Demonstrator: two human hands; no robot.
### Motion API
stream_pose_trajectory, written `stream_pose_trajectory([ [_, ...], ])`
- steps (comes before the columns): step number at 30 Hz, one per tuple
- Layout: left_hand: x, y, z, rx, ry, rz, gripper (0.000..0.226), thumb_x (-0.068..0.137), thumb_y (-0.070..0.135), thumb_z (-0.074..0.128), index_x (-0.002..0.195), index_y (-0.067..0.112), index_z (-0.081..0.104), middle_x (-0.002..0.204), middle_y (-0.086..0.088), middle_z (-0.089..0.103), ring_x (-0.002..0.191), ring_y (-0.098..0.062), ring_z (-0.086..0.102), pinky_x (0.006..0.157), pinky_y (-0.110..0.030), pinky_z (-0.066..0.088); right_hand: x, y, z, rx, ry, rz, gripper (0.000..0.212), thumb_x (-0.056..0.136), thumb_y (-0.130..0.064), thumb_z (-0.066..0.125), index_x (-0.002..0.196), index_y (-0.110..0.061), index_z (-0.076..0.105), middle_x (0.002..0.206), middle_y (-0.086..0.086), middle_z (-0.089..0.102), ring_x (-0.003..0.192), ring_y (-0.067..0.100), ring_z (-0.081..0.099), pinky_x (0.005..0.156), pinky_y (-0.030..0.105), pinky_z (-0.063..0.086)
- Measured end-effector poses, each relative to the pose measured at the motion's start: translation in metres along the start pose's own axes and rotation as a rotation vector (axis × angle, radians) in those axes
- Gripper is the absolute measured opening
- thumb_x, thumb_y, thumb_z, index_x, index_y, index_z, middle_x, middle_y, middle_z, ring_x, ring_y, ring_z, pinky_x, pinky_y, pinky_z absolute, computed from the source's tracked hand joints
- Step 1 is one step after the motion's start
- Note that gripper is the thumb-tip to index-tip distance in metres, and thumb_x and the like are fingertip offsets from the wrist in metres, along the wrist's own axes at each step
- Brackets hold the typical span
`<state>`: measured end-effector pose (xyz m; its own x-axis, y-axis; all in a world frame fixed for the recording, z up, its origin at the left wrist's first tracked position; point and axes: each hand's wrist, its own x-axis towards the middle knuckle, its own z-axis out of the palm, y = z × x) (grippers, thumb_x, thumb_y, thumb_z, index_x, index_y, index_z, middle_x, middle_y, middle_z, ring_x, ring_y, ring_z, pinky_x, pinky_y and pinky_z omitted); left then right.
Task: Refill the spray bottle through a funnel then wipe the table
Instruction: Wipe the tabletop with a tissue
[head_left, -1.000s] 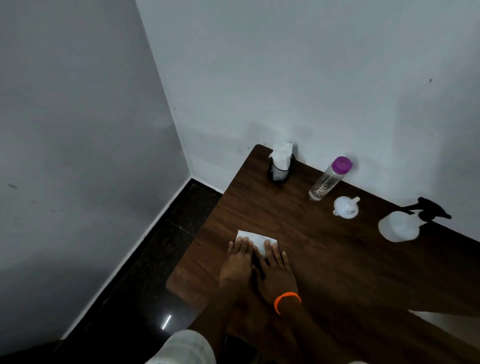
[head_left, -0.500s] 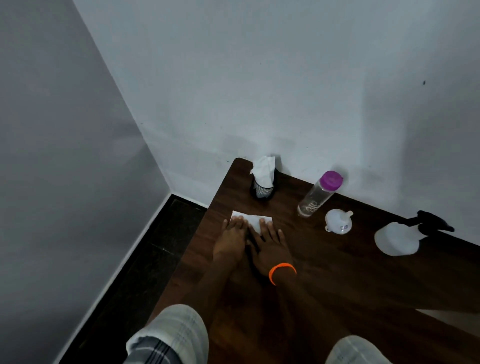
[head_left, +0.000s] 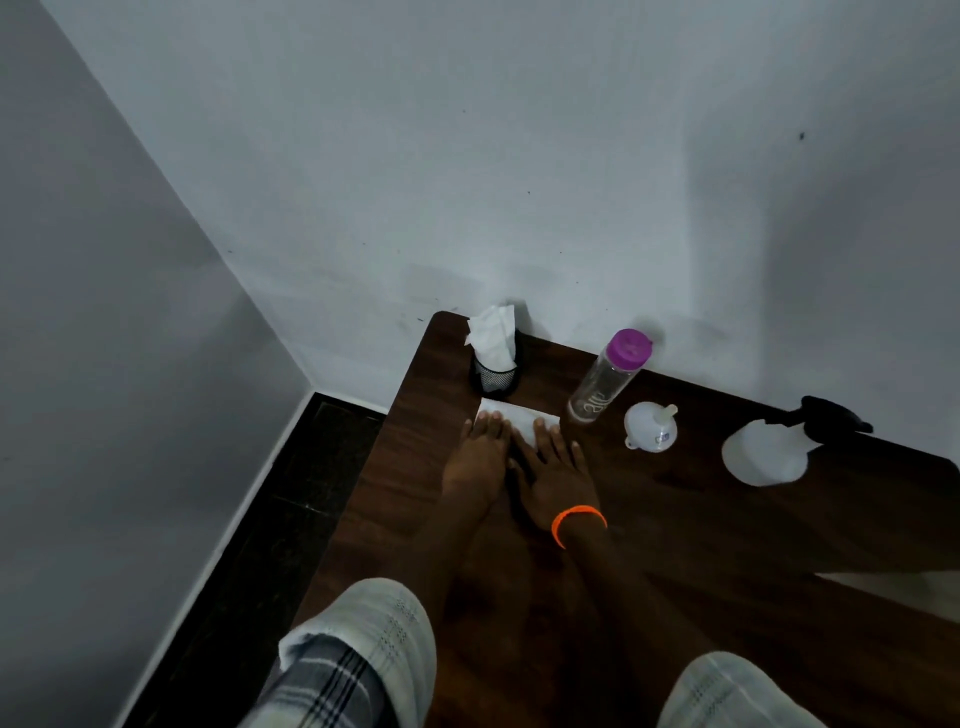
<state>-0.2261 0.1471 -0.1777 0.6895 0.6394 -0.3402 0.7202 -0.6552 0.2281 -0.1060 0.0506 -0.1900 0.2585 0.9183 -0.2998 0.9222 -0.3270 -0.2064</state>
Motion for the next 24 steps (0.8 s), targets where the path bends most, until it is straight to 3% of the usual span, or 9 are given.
stream_pose_trajectory([
  [15,-0.116,0.048,0.040,0.020,-0.066,0.006,0.062,0.104,0.027,0.041,0.161,0.012,0.021,0.170,-0.010,0.014,0.158,-0.024,0.007,0.129,-0.042,0.001,-0.133,0.000,0.034,0.038,-0.088,0.002,0.066,0.093,-0.061,0.003,0.156,-0.043,-0.008,0.165,-0.001,-0.015,0.156,0.025,-0.011,0.125,0.045,-0.004],
  [22,-0.186,0.062,0.067,0.036,-0.104,-0.059,0.065,0.103,0.033,0.042,0.161,0.016,0.019,0.170,-0.008,0.013,0.158,-0.023,0.006,0.127,-0.041,-0.001,-0.196,-0.009,0.054,0.020,-0.140,-0.086,0.062,0.105,-0.054,0.022,0.158,-0.043,-0.007,0.164,-0.003,-0.021,0.153,0.022,-0.019,0.125,0.042,-0.007],
  [24,-0.207,0.067,0.075,0.023,-0.110,-0.082,0.065,0.103,0.036,0.041,0.161,0.017,0.019,0.170,-0.008,0.013,0.158,-0.023,0.005,0.127,-0.042,-0.002,-0.213,-0.012,0.059,0.006,-0.156,-0.116,0.062,0.104,-0.054,0.024,0.159,-0.043,-0.003,0.166,-0.001,-0.015,0.155,0.024,-0.014,0.125,0.042,-0.006],
])
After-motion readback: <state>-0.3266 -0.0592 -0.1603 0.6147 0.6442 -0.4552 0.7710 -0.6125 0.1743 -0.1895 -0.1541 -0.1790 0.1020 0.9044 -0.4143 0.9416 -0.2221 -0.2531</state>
